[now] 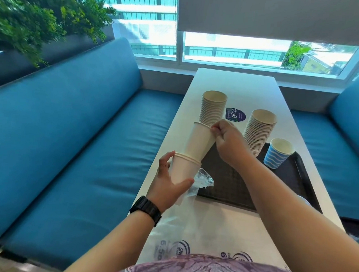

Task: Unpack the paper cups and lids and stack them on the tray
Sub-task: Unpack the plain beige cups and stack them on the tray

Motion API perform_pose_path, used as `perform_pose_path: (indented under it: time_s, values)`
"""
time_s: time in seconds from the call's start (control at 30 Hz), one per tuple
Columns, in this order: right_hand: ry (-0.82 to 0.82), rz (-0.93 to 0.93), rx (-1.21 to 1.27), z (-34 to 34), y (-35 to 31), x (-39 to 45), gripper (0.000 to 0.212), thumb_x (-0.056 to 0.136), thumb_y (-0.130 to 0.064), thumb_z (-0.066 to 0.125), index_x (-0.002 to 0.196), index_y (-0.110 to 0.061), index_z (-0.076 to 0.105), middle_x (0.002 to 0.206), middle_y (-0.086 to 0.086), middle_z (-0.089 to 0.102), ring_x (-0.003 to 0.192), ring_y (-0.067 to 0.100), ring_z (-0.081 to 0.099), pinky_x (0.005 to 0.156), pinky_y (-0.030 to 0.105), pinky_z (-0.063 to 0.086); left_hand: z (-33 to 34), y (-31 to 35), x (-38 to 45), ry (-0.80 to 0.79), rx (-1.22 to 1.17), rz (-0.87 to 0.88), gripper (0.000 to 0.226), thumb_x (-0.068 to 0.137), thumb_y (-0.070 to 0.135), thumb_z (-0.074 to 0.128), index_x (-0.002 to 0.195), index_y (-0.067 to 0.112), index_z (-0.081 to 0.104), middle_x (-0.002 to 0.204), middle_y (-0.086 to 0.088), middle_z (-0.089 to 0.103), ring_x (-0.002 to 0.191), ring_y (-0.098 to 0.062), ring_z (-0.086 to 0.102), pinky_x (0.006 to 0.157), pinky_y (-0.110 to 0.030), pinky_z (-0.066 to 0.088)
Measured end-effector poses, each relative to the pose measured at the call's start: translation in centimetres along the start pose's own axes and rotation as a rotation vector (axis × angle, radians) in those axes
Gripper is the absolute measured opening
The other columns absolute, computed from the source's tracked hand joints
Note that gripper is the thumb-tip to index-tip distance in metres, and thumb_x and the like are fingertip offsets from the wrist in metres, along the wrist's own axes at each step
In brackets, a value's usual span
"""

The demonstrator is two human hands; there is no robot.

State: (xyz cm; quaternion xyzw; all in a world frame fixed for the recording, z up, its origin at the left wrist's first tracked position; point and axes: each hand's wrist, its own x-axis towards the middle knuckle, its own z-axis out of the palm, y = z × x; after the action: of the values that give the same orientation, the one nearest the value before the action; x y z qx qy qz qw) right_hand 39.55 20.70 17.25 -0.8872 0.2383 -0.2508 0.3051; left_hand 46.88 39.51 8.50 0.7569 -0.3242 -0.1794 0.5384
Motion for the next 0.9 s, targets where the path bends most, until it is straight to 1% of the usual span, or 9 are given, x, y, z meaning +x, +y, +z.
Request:
perform_pose_path:
  time_s: [0.13, 0.3, 0.37, 0.43, 0.5, 0.57, 0.7, 0.8, 0.9]
  values:
    - [0.099, -0.069, -0.037, -1.7, -0.8, 2.6, 0.011, 0.098, -0.014, 0.049, 0.098, -0.012, 0.059, 0.098, 0.003, 0.056, 0.087, 0.017, 0.049, 0.073, 0.023, 0.030, 0.0, 0.1, 0.3, 0.011, -0.005, 0.016, 0.086, 0.080, 0.028, 0.079, 0.122, 0.064, 0.014, 0.119, 0.003, 0.046, 0.093, -0.011, 0.061, 0.066, -0.019, 0.052]
    - [0.270, -0.195, -0.177, -5.5, -3.7, 7.4, 0.023, 0.101, -0.020, 0.045, 0.106, -0.004, 0.060, 0.103, 0.009, 0.058, 0.087, 0.017, 0.048, 0.073, 0.019, 0.029, -0.1, -0.4, 0.3, 0.034, -0.024, 0.019, 0.088, 0.079, 0.028, 0.081, 0.116, 0.073, 0.015, 0.123, 0.004, 0.047, 0.098, -0.009, 0.061, 0.066, -0.008, 0.048]
    - [0.323, -0.227, -0.218, -6.6, -4.7, 9.2, 0.024, 0.102, -0.022, 0.044, 0.107, -0.004, 0.059, 0.105, 0.010, 0.058, 0.086, 0.016, 0.046, 0.074, 0.020, 0.031, -0.1, -0.5, 0.5, 0.038, -0.035, 0.021, 0.090, 0.079, 0.028, 0.081, 0.113, 0.077, 0.015, 0.123, 0.004, 0.047, 0.099, -0.012, 0.062, 0.068, -0.010, 0.049]
    - [0.358, -0.256, -0.293, -7.2, -5.3, 10.9, 0.022, 0.101, -0.021, 0.046, 0.108, -0.004, 0.059, 0.110, 0.013, 0.058, 0.087, 0.015, 0.046, 0.075, 0.024, 0.035, -0.1, -0.6, 0.7, 0.035, -0.050, 0.020, 0.090, 0.079, 0.027, 0.082, 0.112, 0.078, 0.015, 0.123, 0.004, 0.048, 0.100, -0.013, 0.063, 0.071, -0.017, 0.053]
    - [0.377, -0.286, -0.370, -7.5, -5.3, 12.3, 0.022, 0.100, -0.021, 0.050, 0.110, -0.003, 0.059, 0.112, 0.014, 0.059, 0.090, 0.018, 0.052, 0.079, 0.027, 0.045, -0.1, -0.6, 0.8, 0.035, -0.059, 0.018, 0.089, 0.078, 0.027, 0.082, 0.113, 0.077, 0.016, 0.123, 0.004, 0.048, 0.101, -0.015, 0.063, 0.075, -0.023, 0.056]
    - [0.362, -0.309, -0.440, -7.3, -4.9, 13.2, 0.022, 0.099, -0.020, 0.054, 0.112, -0.003, 0.059, 0.112, 0.014, 0.059, 0.097, 0.024, 0.057, 0.084, 0.033, 0.051, -0.2, -0.6, 0.8, 0.035, -0.059, 0.016, 0.088, 0.078, 0.027, 0.081, 0.114, 0.076, 0.017, 0.123, 0.006, 0.048, 0.101, -0.014, 0.063, 0.077, -0.024, 0.056]
    - [0.262, -0.331, -0.580, -5.6, -2.9, 13.7, 0.021, 0.098, -0.013, 0.053, 0.114, -0.001, 0.057, 0.113, 0.017, 0.057, 0.104, 0.031, 0.054, 0.081, 0.039, 0.048, -0.1, -0.9, 0.9, 0.041, -0.042, 0.015, 0.087, 0.079, 0.028, 0.081, 0.113, 0.075, 0.016, 0.121, 0.009, 0.048, 0.099, -0.009, 0.062, 0.069, -0.011, 0.051]
    - [0.193, -0.288, -0.609, -4.1, -1.1, 13.2, 0.018, 0.096, -0.008, 0.052, 0.112, -0.002, 0.058, 0.112, 0.018, 0.057, 0.106, 0.034, 0.054, 0.081, 0.041, 0.048, -0.3, -1.2, 1.0, 0.052, -0.042, 0.020, 0.088, 0.078, 0.028, 0.082, 0.114, 0.076, 0.017, 0.123, 0.005, 0.049, 0.099, -0.011, 0.063, 0.069, -0.011, 0.050]
    - [0.126, -0.219, -0.623, -2.6, 0.3, 12.4, 0.020, 0.093, -0.003, 0.050, 0.110, -0.003, 0.060, 0.110, 0.017, 0.059, 0.105, 0.035, 0.057, 0.080, 0.041, 0.050, -0.4, -1.3, 1.1, 0.050, -0.039, 0.013, 0.086, 0.078, 0.027, 0.082, 0.120, 0.069, 0.019, 0.124, 0.002, 0.049, 0.098, -0.009, 0.062, 0.068, -0.010, 0.050]
